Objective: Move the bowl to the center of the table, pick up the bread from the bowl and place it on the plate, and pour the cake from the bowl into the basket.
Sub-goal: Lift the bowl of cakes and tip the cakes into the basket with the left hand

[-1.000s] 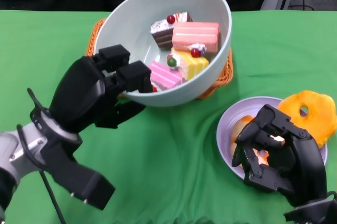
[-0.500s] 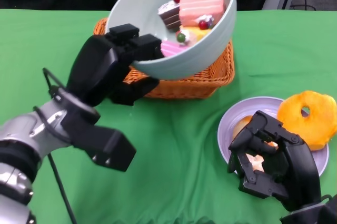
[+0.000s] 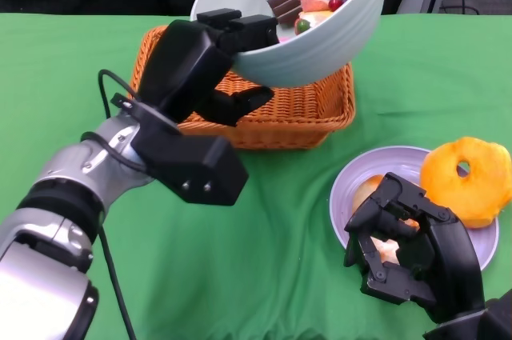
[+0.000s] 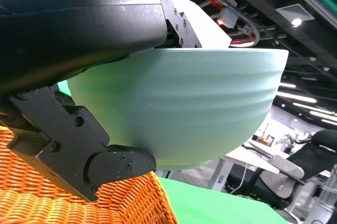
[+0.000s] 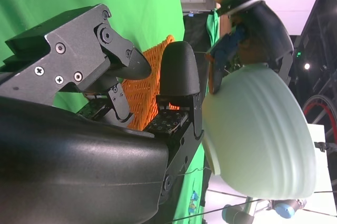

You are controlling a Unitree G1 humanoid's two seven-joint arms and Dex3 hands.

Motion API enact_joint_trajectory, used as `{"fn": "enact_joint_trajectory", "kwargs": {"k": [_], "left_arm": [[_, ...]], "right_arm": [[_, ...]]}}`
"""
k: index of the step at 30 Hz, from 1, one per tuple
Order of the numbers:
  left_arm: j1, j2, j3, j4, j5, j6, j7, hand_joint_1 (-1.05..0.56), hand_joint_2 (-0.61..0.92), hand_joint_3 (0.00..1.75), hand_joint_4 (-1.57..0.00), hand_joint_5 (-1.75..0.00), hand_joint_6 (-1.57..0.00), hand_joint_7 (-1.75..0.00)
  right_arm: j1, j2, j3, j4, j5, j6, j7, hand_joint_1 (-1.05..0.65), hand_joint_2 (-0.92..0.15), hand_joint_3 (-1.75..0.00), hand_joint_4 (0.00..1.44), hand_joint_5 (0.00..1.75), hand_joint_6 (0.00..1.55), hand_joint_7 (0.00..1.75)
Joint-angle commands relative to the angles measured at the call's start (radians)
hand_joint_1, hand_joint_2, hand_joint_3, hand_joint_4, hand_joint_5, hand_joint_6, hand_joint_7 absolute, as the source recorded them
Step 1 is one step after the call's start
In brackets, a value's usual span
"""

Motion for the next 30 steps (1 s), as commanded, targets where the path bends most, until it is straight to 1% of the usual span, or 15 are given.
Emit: {"fn": "enact_joint_trajectory", "kwargs": {"k": [1,4,7,9,13,14,15,18,21,23,26,29,30], "left_arm": [[-0.065,-0.027,0.016,0.027,-0.037,0.034,-0.031,-0.07,0.73,0.81,-0.73,-1.64,-0.76,-1.32],[-0.078,-0.055,0.034,0.045,-0.067,0.065,-0.071,-0.07,0.75,0.78,-0.72,-1.64,-0.76,-1.33],[-0.088,-0.094,0.074,0.062,-0.13,0.112,-0.142,-0.1,0.79,0.71,-0.66,-1.73,-0.7,-1.43],[-0.091,-0.116,0.102,0.066,-0.171,0.139,-0.187,-0.1,0.8,0.69,-0.66,-1.74,-0.67,-1.48],[-0.088,-0.159,0.174,0.07,-0.278,0.169,-0.313,-0.11,0.82,0.65,-0.74,-1.66,-0.64,-1.5],[-0.087,-0.167,0.19,0.07,-0.304,0.174,-0.344,-0.12,0.88,0.56,-0.76,-1.65,-0.62,-1.51],[-0.085,-0.179,0.216,0.071,-0.34,0.179,-0.387,-0.13,0.9,0.53,-0.77,-1.64,-0.61,-1.51],[-0.084,-0.209,0.279,0.07,-0.429,0.205,-0.486,-0.14,0.92,0.53,-0.78,-1.73,-0.58,-1.55],[-0.087,-0.239,0.347,0.063,-0.523,0.253,-0.581,-0.15,0.92,0.58,-0.79,-1.74,-0.58,-1.58],[-0.089,-0.254,0.384,0.057,-0.572,0.283,-0.628,-0.15,0.89,0.65,-0.78,-1.75,-0.57,-1.6],[-0.096,-0.281,0.456,0.047,-0.669,0.34,-0.716,-0.14,0.74,0.88,-0.74,-1.75,-0.59,-1.59],[-0.104,-0.305,0.535,0.037,-0.777,0.395,-0.819,-0.09,0.63,1.05,-0.73,-1.75,-0.65,-1.54],[-0.107,-0.31,0.557,0.036,-0.806,0.418,-0.844,-0.09,0.61,1.08,-0.74,-1.75,-0.66,-1.54]], "right_arm": [[-0.009,-0.011,-0.009,0.014,0.018,-0.015,0.012,0.01,-0.57,-1.14,0.76,1.67,0.64,1.46],[-0.011,-0.011,-0.012,0.02,0.013,-0.016,0.009,0.01,-0.57,-1.14,0.76,1.68,0.64,1.46],[-0.014,-0.01,-0.013,0.028,0.01,-0.02,0.008,0.02,-0.57,-1.14,0.77,1.68,0.64,1.46],[-0.016,-0.011,-0.013,0.031,0.007,-0.021,0.007,0.02,-0.57,-1.14,0.76,1.68,0.64,1.46],[-0.023,-0.014,-0.014,0.044,0.002,-0.027,0.007,0.01,-0.58,-1.13,0.76,1.69,0.64,1.47],[-0.024,-0.015,-0.015,0.048,0.002,-0.029,0.008,0.01,-0.58,-1.13,0.75,1.69,0.63,1.47],[-0.026,-0.015,-0.015,0.053,0.004,-0.033,0.01,0.01,-0.59,-1.13,0.75,1.69,0.63,1.47],[-0.032,-0.014,-0.016,0.065,0.008,-0.044,0.013,0.02,-0.59,-1.12,0.75,1.7,0.63,1.47],[-0.035,-0.014,-0.017,0.074,0.001,-0.05,0.005,0.0,-0.58,-1.12,0.75,1.69,0.64,1.48],[-0.038,-0.014,-0.017,0.081,-0.002,-0.053,0.002,0.0,-0.58,-1.13,0.76,1.69,0.64,1.47],[-0.038,-0.012,-0.017,0.084,-0.011,-0.056,-0.008,0.0,-0.58,-1.13,0.76,1.69,0.65,1.47],[-0.041,-0.01,-0.016,0.091,-0.003,-0.067,-0.003,0.02,-0.58,-1.15,0.76,1.7,0.65,1.48],[-0.042,-0.01,-0.015,0.094,-0.001,-0.069,-0.002,0.02,-0.58,-1.16,0.76,1.71,0.65,1.48]]}}
